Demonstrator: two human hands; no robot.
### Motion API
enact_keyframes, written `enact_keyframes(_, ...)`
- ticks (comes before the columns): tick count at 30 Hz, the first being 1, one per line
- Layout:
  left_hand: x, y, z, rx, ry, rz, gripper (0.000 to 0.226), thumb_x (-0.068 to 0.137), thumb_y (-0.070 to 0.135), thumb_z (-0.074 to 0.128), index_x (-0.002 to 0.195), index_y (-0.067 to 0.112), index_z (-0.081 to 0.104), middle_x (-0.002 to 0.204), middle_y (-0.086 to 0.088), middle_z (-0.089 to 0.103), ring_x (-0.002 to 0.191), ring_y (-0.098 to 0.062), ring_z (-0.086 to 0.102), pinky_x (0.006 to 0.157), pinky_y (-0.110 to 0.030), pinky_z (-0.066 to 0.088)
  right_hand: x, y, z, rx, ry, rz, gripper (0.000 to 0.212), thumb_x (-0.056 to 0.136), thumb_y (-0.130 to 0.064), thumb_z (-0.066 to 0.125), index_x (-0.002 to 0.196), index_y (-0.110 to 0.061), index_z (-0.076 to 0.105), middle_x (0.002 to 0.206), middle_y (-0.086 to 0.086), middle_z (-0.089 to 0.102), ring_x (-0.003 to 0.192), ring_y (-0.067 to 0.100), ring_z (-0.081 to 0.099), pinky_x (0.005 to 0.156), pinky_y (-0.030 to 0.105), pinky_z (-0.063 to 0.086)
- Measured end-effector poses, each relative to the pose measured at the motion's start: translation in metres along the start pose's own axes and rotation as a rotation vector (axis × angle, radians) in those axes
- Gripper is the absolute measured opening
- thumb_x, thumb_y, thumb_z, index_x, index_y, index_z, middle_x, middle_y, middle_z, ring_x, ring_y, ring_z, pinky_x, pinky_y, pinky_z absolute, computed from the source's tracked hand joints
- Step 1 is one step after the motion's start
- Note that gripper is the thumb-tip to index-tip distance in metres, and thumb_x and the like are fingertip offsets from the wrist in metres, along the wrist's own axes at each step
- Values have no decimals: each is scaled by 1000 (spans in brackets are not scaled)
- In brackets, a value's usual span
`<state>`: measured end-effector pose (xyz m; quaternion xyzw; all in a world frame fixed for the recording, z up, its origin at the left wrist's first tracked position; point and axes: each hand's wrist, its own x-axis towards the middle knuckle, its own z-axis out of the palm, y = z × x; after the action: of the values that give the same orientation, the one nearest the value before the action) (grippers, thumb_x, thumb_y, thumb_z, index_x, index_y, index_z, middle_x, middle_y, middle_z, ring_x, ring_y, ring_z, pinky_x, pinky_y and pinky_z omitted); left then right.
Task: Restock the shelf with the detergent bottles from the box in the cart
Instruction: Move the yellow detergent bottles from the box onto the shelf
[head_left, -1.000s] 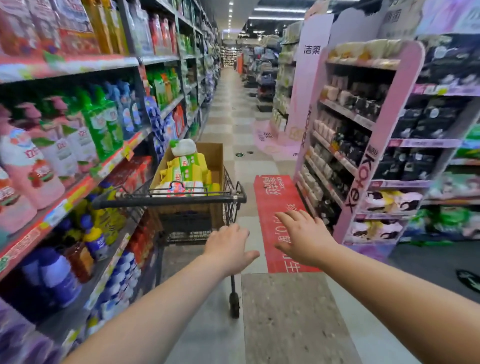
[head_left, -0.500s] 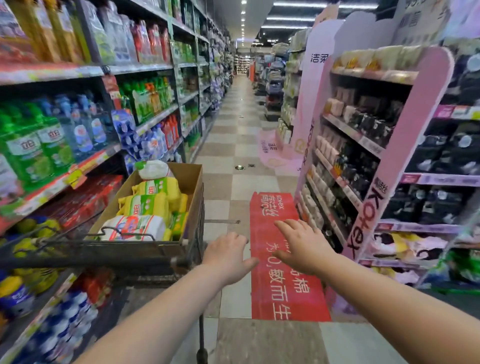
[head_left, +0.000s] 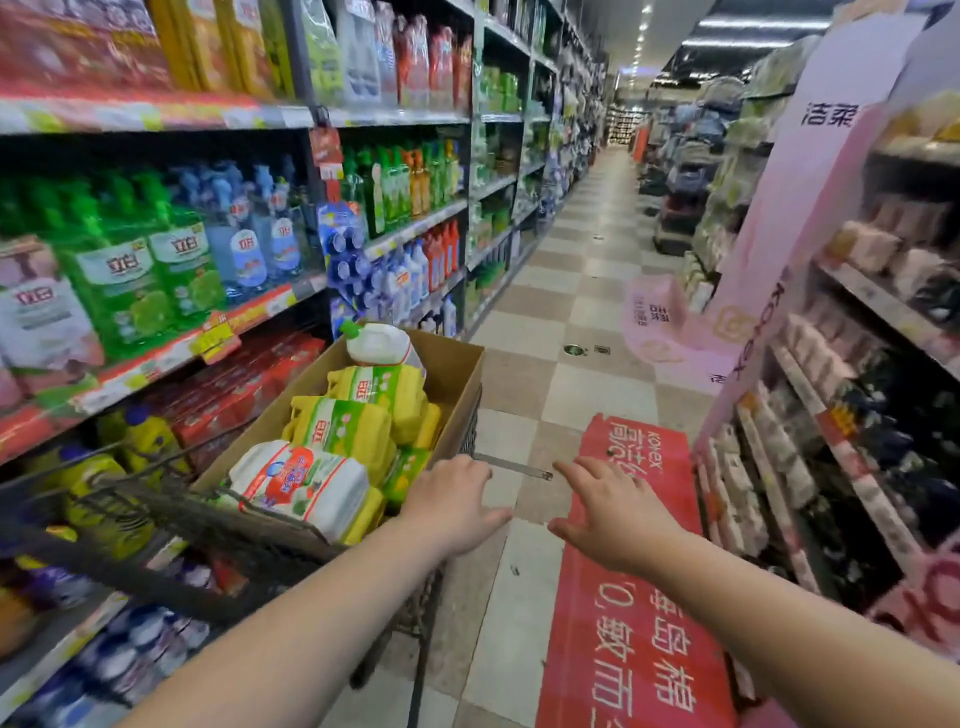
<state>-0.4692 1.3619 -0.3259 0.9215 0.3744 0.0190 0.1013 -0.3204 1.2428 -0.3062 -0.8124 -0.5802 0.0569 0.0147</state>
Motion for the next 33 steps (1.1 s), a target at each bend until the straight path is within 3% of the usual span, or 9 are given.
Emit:
enact_keyframes(8, 101, -79, 2, -82, -9, -205, 54, 84, 58, 52, 121, 19, 50, 127, -7, 51, 119, -28, 49, 94, -40, 43, 161, -9, -21, -22, -48, -155, 72, 89, -55, 48, 148, -29, 16, 154, -1, 26, 139, 23, 30, 111, 43, 32)
enact_keyframes(13, 110, -140, 14, -99, -18, -367, 58, 85, 59, 50, 126, 19, 48, 129, -6, 49, 119, -26, 48, 93, -38, 43, 234, -49, 0, -49, -196, -322, 74, 88, -55, 48, 149, -28, 16, 155, 1, 24, 138, 26, 31, 109, 44, 34)
enact_keyframes(21, 96, -222, 32, -195, 43, -813, 66, 81, 60, 53, 132, 19, 42, 134, -7, 44, 124, -28, 44, 99, -39, 41, 344, -142, 41, -68, -343, -658, 75, 89, -49, 53, 149, -23, 18, 152, 6, 28, 135, 27, 35, 105, 42, 38)
enact_keyframes(26, 96, -249, 44, -321, 95, -1120, 76, 79, 60, 57, 136, 15, 36, 140, -8, 34, 130, -29, 36, 105, -39, 36, 395, -190, 74, -109, -489, -855, 76, 88, -48, 54, 149, -21, 18, 155, 8, 25, 140, 26, 28, 108, 42, 35)
enact_keyframes(29, 100, -257, 55, -436, 82, -1300, 86, 80, 59, 59, 144, 14, 25, 146, -11, 28, 135, -30, 30, 110, -39, 31, 422, -211, 94, -77, -568, -907, 74, 87, -46, 56, 147, -18, 23, 152, 9, 28, 139, 27, 29, 109, 41, 34)
enact_keyframes(33, 107, -267, 74, -618, 148, -1475, 84, 78, 53, 66, 142, 16, 25, 138, -12, 41, 127, -29, 44, 103, -39, 40, 444, -230, 123, -49, -668, -917, 72, 88, -47, 56, 144, -12, 27, 149, 11, 33, 137, 29, 32, 110, 41, 31)
